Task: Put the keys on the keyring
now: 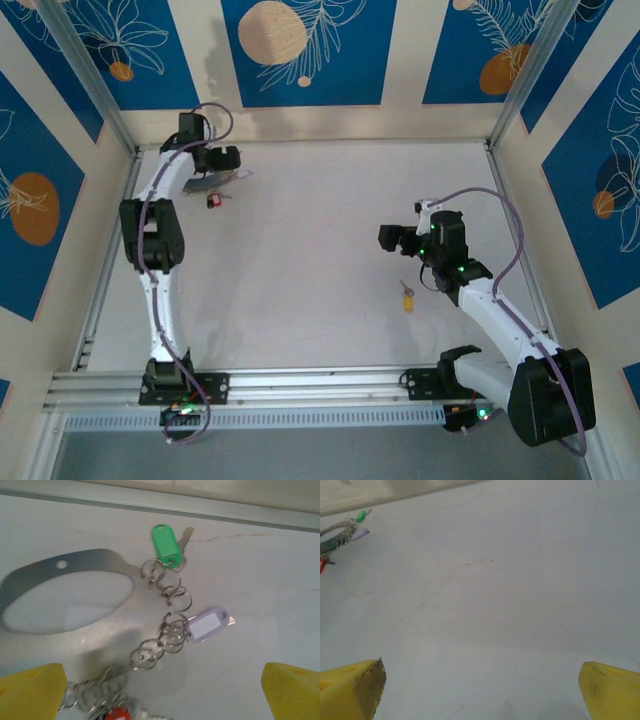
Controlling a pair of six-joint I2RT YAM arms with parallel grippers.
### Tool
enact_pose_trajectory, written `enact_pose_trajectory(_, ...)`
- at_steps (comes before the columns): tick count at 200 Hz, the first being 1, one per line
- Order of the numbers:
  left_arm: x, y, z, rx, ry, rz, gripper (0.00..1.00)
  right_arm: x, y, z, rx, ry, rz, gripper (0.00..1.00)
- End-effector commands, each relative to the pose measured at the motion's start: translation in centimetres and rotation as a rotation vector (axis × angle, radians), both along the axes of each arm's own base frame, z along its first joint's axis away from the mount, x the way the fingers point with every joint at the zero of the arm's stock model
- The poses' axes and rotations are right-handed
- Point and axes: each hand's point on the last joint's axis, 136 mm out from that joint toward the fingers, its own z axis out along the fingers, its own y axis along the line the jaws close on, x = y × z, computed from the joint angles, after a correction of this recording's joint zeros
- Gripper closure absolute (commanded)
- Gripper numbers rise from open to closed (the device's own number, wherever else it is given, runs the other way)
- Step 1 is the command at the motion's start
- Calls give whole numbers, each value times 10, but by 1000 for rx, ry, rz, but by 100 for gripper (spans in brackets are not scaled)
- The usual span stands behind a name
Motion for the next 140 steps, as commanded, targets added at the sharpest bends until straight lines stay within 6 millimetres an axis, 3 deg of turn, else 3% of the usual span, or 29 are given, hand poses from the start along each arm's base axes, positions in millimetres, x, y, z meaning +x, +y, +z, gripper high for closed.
enact_pose_trajectory(1, 4, -7, -17, -62, 58, -57, 0, -5, 2, 8, -14, 23, 14, 1)
enact_pose_trajectory(34, 14, -8, -43, -74, 78, -67, 0, -12, 5, 13, 1, 21, 30, 1)
enact_pose_trajectory(61, 8, -11, -63, -115, 149, -71, 0, -13, 4, 17, 7, 46, 15, 1)
enact_pose_trajectory(82, 3, -11, -68, -113, 186, -68, 0, -12, 6, 16, 39, 40, 10, 1)
enact_pose_trajectory(140, -24, -46, -74, -317, 290, -60, 0, -1, 11, 17, 85, 42, -4, 1)
